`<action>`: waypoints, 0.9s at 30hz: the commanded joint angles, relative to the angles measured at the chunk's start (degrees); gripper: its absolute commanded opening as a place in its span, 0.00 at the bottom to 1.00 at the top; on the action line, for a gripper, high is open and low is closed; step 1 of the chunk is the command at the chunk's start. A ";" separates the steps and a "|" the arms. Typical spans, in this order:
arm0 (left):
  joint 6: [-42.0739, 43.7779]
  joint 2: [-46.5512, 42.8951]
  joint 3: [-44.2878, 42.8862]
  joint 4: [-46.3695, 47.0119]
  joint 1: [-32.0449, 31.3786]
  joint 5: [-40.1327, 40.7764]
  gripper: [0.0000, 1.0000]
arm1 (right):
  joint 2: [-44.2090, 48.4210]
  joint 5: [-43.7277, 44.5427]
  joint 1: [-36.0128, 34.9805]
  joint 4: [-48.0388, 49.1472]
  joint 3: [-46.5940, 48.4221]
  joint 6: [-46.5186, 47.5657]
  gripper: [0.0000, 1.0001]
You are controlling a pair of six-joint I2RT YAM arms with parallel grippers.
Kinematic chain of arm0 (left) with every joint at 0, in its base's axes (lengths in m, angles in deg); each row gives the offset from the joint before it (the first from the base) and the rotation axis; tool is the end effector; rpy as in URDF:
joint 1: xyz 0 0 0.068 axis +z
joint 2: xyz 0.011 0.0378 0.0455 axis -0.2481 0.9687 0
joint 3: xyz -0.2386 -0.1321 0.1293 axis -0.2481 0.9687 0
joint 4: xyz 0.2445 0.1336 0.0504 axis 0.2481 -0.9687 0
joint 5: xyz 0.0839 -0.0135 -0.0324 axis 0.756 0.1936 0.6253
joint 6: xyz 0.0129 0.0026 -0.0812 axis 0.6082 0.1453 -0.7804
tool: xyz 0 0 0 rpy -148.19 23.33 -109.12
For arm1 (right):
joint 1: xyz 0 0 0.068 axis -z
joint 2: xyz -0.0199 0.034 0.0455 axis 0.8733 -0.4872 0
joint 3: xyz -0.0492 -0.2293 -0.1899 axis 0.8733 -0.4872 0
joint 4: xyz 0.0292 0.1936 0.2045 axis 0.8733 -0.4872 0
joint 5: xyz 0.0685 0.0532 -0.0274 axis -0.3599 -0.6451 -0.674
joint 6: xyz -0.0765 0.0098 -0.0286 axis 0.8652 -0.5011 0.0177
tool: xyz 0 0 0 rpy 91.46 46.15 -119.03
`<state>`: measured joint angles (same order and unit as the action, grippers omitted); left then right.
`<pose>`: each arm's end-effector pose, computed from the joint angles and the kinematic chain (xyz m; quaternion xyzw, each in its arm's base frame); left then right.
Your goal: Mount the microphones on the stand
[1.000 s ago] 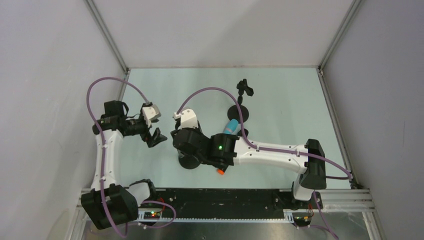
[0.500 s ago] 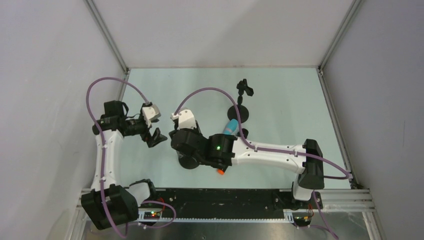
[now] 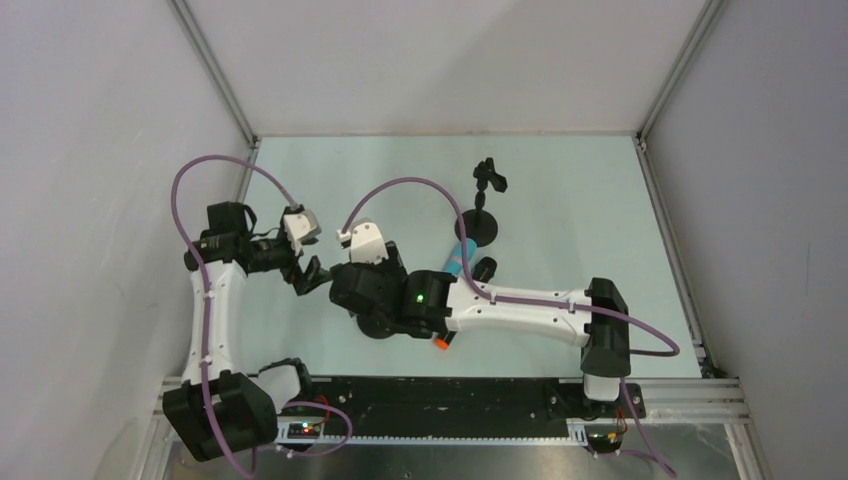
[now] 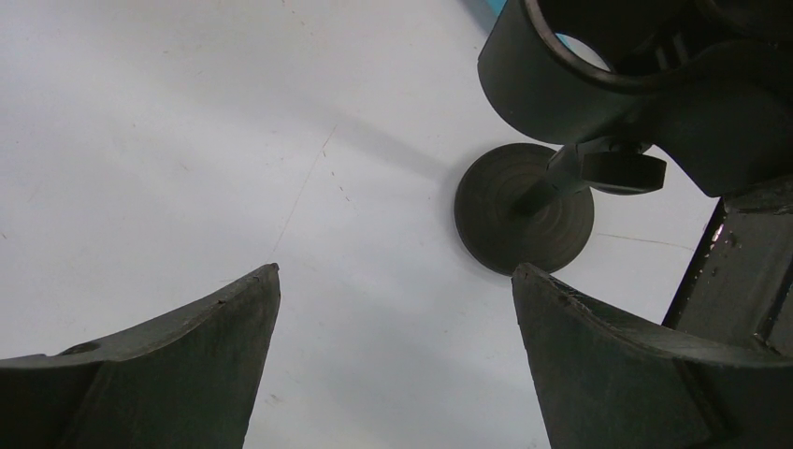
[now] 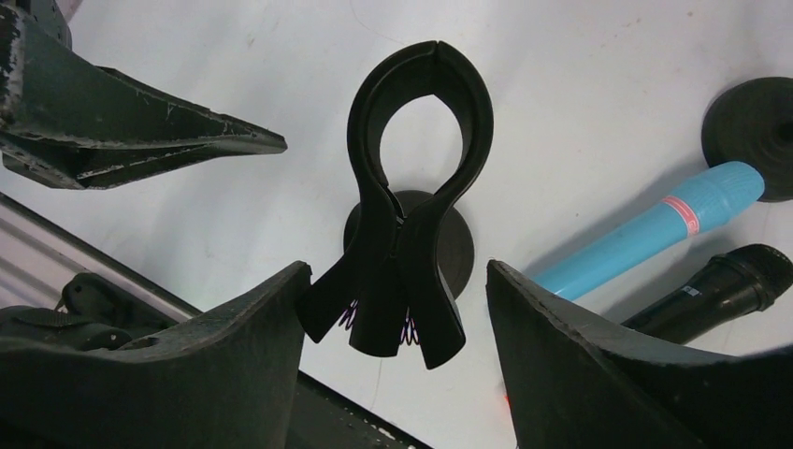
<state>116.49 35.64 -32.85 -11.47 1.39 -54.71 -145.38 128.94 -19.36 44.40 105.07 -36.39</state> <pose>0.2090 -0.0022 0.3051 0.4598 0.7401 -0.2183 0.4395 0.1242 0.4473 0.3460 -0.2236 0.8441 0.1333 0.4687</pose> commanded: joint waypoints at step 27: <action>1.29 -0.90 -0.58 0.00 2.23 -2.71 0.98 | 17.25 -26.68 8.19 16.62 -17.48 25.46 0.00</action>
<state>116.53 35.61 -32.85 -11.47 2.85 -55.17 -130.52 108.01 -11.03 57.41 87.13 -18.75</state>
